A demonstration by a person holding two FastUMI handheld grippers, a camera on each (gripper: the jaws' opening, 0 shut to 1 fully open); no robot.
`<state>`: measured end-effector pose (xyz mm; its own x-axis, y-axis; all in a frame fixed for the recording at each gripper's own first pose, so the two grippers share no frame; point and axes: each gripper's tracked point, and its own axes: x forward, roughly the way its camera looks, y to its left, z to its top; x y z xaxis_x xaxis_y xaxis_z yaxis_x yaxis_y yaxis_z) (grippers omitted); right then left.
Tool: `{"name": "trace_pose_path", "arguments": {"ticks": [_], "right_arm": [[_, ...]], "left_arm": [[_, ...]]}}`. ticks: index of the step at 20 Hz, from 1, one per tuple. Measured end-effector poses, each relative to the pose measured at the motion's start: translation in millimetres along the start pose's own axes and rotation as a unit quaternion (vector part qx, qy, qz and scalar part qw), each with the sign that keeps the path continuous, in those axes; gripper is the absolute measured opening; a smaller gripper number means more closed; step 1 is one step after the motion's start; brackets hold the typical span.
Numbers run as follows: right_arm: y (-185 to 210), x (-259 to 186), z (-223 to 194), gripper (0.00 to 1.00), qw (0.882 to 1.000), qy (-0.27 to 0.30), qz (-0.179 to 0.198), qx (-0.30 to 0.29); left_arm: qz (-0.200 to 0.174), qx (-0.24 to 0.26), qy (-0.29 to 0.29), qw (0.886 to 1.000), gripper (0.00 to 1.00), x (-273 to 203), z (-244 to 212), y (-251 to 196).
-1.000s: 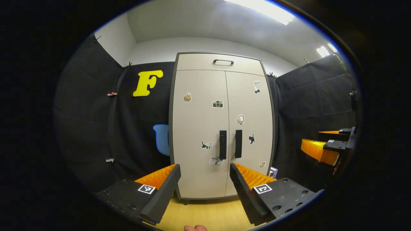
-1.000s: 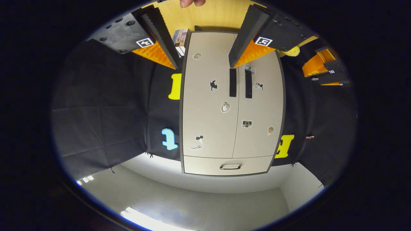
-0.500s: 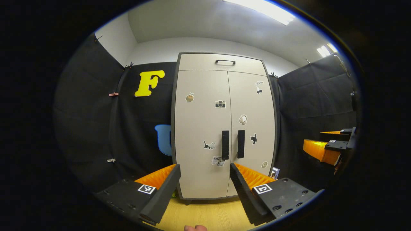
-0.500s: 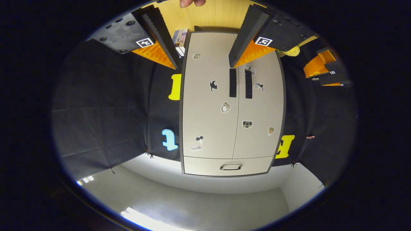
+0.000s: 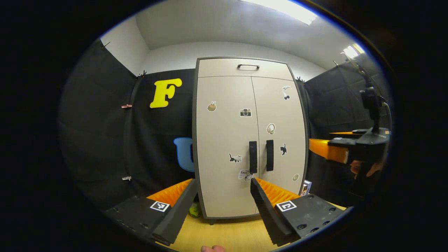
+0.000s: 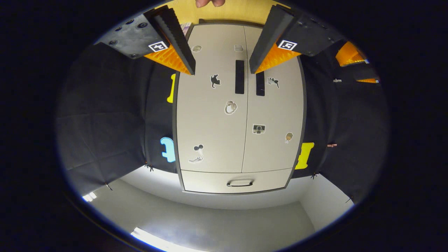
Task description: Open the right door of the double-door shoe cabinet with the right hand, and open the left door with the left hand.
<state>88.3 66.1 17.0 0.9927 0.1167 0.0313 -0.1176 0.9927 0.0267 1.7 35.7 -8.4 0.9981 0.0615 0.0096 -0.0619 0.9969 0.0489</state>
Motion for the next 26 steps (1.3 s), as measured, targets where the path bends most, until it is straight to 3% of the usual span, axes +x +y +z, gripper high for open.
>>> {"name": "trace_pose_path", "arguments": {"ticks": [5, 9, 15, 17, 21, 23, 24, 26], "right_arm": [[19.2, 74.4, -24.9, 0.98, 1.000, 0.008, 0.009, -0.015], [26.6, 128.8, -51.3, 0.98, 1.000, 0.024, 0.003, 0.009], [33.1, 181.7, -91.5, 0.95, 0.997, 0.068, 0.003, 0.021], [37.7, 193.2, -99.6, 0.88, 0.997, 0.074, 0.003, 0.025], [42.4, 201.0, -103.8, 0.55, 0.997, 0.075, -0.013, 0.026], [44.1, 195.2, -116.8, 0.51, 0.995, 0.099, -0.020, 0.009], [44.7, 202.2, -112.2, 0.35, 0.996, 0.083, -0.022, 0.008], [44.4, 199.8, -112.9, 0.29, 0.996, 0.086, -0.029, 0.017]], "left_arm": [[-0.001, -0.002, 0.015, 1.000, 0.95, 4.8, -15.1, 4.9], [-0.001, -0.003, 0.021, 1.000, 0.95, 9.9, -26.2, 8.4], [0.001, -0.011, 0.028, 1.000, 0.95, 17.5, -34.1, 14.5], [0.003, -0.016, 0.033, 0.999, 0.95, 19.3, -37.1, 18.0], [0.012, -0.018, 0.037, 0.999, 0.95, 19.3, -41.2, 27.2], [0.013, -0.020, 0.039, 0.999, 0.95, 18.4, -42.0, 29.2], [0.015, -0.021, 0.039, 0.999, 0.95, 17.4, -42.3, 30.2], [0.018, -0.023, 0.039, 0.999, 0.95, 12.8, -41.5, 31.7]]}}
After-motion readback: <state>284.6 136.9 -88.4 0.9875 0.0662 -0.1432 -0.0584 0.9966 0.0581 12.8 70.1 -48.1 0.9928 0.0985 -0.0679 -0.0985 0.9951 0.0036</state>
